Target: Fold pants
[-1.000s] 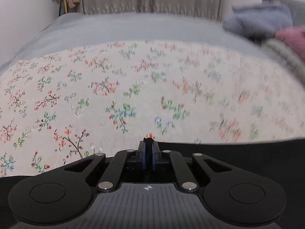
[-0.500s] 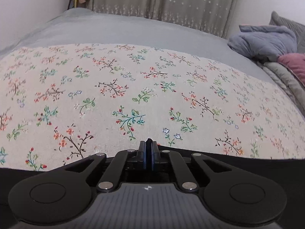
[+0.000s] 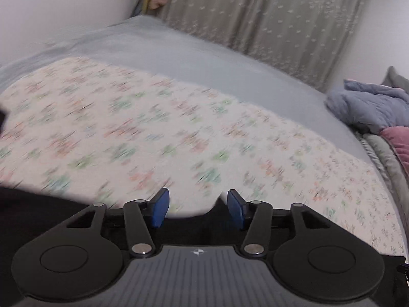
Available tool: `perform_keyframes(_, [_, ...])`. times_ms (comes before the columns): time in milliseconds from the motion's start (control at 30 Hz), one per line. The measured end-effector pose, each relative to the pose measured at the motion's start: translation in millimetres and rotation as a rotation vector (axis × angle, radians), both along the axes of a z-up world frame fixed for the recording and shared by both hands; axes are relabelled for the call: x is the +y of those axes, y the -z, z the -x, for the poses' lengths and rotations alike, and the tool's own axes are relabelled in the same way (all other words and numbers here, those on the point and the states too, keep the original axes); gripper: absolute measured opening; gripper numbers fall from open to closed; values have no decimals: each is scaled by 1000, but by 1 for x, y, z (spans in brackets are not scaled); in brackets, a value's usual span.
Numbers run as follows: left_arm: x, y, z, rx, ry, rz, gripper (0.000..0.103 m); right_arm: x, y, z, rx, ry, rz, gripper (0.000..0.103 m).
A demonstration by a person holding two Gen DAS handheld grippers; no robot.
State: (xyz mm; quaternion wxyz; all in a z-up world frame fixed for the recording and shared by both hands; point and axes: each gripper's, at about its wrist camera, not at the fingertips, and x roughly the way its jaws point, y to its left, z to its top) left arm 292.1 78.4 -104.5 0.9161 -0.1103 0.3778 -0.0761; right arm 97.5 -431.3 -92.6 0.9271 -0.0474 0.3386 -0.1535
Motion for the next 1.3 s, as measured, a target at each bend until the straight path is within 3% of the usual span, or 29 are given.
perform_keyframes(100, [23, 10, 27, 37, -33, -46, 58, 39, 2, -7, 27, -98, 4, 12])
perform_keyframes(200, [61, 25, 39, 40, -151, -146, 58, 89, 9, -8, 67, -229, 48, 11])
perform_keyframes(333, [129, 54, 44, 122, -304, -76, 55, 127, 23, -6, 139, -306, 46, 10])
perform_keyframes(400, [153, 56, 49, 92, -301, -6, 52, 129, 33, -8, 166, -296, 79, 9])
perform_keyframes(467, [167, 57, 52, 77, -307, 58, 50, 119, 32, -7, 159, -271, 41, 10])
perform_keyframes(533, [177, 60, 53, 79, -321, 87, 28, 103, 30, -6, 152, -201, 9, 10])
perform_keyframes(600, [185, 63, 52, 82, -338, 108, 18, 90, 31, -1, 152, -145, 49, 10])
perform_keyframes(700, [195, 61, 53, 79, -346, 162, 17, 70, 32, 7, 148, -82, 70, 10])
perform_keyframes(867, [212, 48, 67, 23, -407, 128, 17, 51, 33, 20, 163, 51, 172, 13])
perform_keyframes(967, [219, 36, 81, -6, -471, 210, 24, 51, 37, 21, 178, 115, 254, 14])
perform_keyframes(1033, [205, 20, 93, -60, -407, 233, 34, 63, 29, 27, 164, 104, 287, 14])
perform_keyframes(1133, [167, 2, 108, -110, -261, 201, 45, 106, 0, 50, 13, -26, 195, 14])
perform_keyframes(1200, [136, 2, 116, -101, -183, 162, 47, 141, -11, 58, -49, -122, 91, 14])
perform_keyframes(1300, [83, 15, 121, -37, -66, 116, 47, 205, 2, 59, -25, -276, 1, 14])
